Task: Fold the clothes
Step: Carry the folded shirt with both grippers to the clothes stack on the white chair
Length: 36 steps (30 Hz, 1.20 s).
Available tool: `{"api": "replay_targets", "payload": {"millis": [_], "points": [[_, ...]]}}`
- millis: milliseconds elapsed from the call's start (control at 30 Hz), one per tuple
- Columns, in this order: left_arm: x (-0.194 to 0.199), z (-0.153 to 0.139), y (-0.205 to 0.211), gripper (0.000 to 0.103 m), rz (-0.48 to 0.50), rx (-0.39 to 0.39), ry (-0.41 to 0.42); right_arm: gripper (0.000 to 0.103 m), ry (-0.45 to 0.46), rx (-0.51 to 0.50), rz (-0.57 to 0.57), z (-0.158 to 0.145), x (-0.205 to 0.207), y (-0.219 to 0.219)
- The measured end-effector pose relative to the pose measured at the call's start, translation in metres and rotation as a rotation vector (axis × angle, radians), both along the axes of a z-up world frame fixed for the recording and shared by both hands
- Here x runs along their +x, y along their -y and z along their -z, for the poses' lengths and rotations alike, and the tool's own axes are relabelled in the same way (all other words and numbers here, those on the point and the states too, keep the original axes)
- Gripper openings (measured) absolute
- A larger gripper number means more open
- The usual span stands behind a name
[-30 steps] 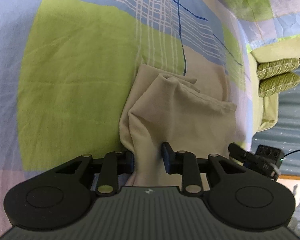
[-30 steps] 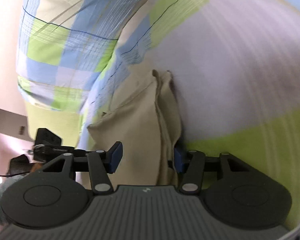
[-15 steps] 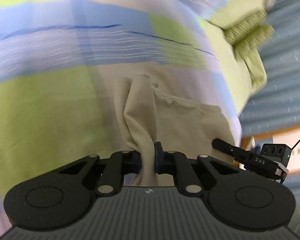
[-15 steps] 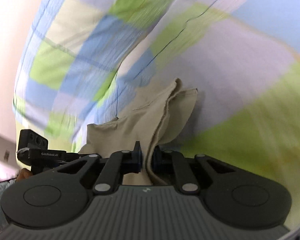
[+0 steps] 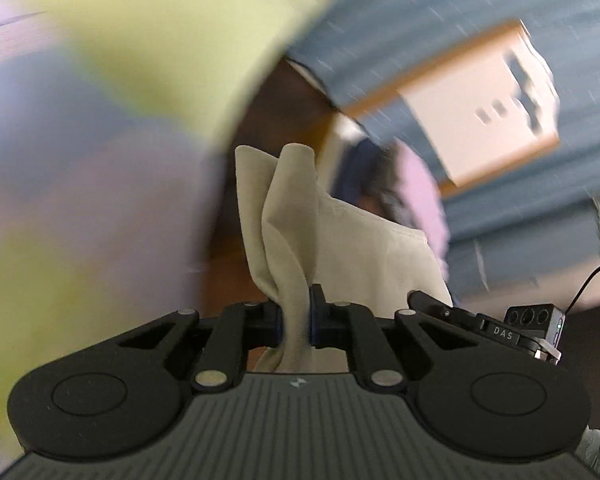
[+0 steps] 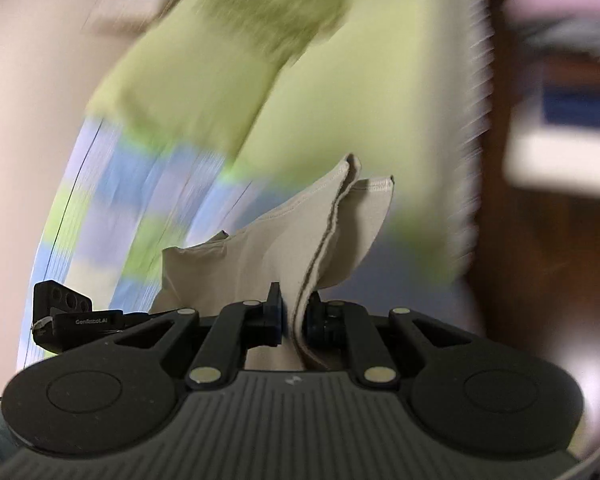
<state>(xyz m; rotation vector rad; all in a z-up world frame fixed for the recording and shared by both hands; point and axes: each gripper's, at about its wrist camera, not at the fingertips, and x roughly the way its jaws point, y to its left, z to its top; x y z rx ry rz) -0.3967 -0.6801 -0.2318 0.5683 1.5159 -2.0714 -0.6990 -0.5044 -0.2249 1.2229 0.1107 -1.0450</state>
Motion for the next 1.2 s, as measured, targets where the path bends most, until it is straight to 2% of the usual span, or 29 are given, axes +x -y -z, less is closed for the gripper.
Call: {"api": "replay_targets", "payload": {"millis": [33,67,167,333,433,567,733,800,833,867,900,933,967,1000,1067,1100,1133,1167,1200], "points": [[-0.040,-0.006,0.016,0.010,0.054,-0.014,-0.023,0.009,-0.018,-0.016,0.066,-0.011,-0.039,-0.005],[-0.061,-0.009,0.026,0.010,0.079,-0.021,-0.033,0.009,-0.035,-0.028,0.121,-0.020,-0.075,-0.008],[-0.144,-0.019,0.064,0.010,0.173,-0.047,-0.064,0.009,-0.072,-0.065,0.247,-0.042,-0.155,-0.012],[-0.235,-0.029,0.107,0.010,0.275,-0.110,-0.050,0.009,-0.122,-0.119,0.356,-0.055,-0.243,0.007],[-0.275,-0.022,0.135,0.011,0.300,-0.113,-0.028,0.009,-0.113,-0.135,0.402,-0.044,-0.279,0.026],[-0.292,-0.008,0.151,0.011,0.320,-0.113,-0.014,0.009,-0.103,-0.123,0.427,-0.021,-0.305,0.052],[-0.300,0.015,0.160,0.011,0.346,-0.083,0.018,0.009,-0.123,-0.079,0.444,0.003,-0.313,0.073],[-0.302,0.022,0.164,0.021,0.355,-0.079,0.044,0.010,-0.133,-0.049,0.458,0.013,-0.314,0.074],[-0.301,0.028,0.163,0.025,0.354,-0.074,0.061,0.013,-0.135,-0.030,0.470,0.019,-0.314,0.071],[-0.297,0.029,0.165,0.027,0.343,-0.062,0.056,0.022,-0.147,0.000,0.491,0.024,-0.313,0.070],[-0.292,0.031,0.166,0.029,0.332,-0.050,0.050,0.028,-0.196,0.035,0.524,0.026,-0.313,0.069],[-0.284,0.030,0.169,0.032,0.303,-0.047,0.047,0.041,-0.247,0.072,0.557,0.027,-0.312,0.068],[-0.271,0.025,0.173,0.041,0.259,-0.053,0.058,0.049,-0.297,0.108,0.591,0.029,-0.311,0.067],[-0.268,0.022,0.178,0.045,0.234,-0.060,0.071,0.049,-0.379,0.122,0.641,0.025,-0.308,0.062],[-0.243,0.004,0.177,0.045,0.152,-0.112,0.122,0.049,-0.474,0.115,0.699,0.014,-0.302,0.055],[-0.238,-0.001,0.175,0.045,0.148,-0.121,0.121,0.047,-0.523,0.105,0.723,0.008,-0.298,0.051],[-0.234,-0.011,0.167,0.045,0.153,-0.134,0.105,0.041,-0.528,0.060,0.712,0.001,-0.289,0.048],[-0.237,-0.022,0.152,0.045,0.191,-0.153,0.066,0.029,-0.531,0.014,0.698,-0.007,-0.280,0.045],[-0.241,-0.025,0.146,0.045,0.212,-0.160,0.053,0.023,-0.533,-0.032,0.684,-0.014,-0.271,0.041]]}}
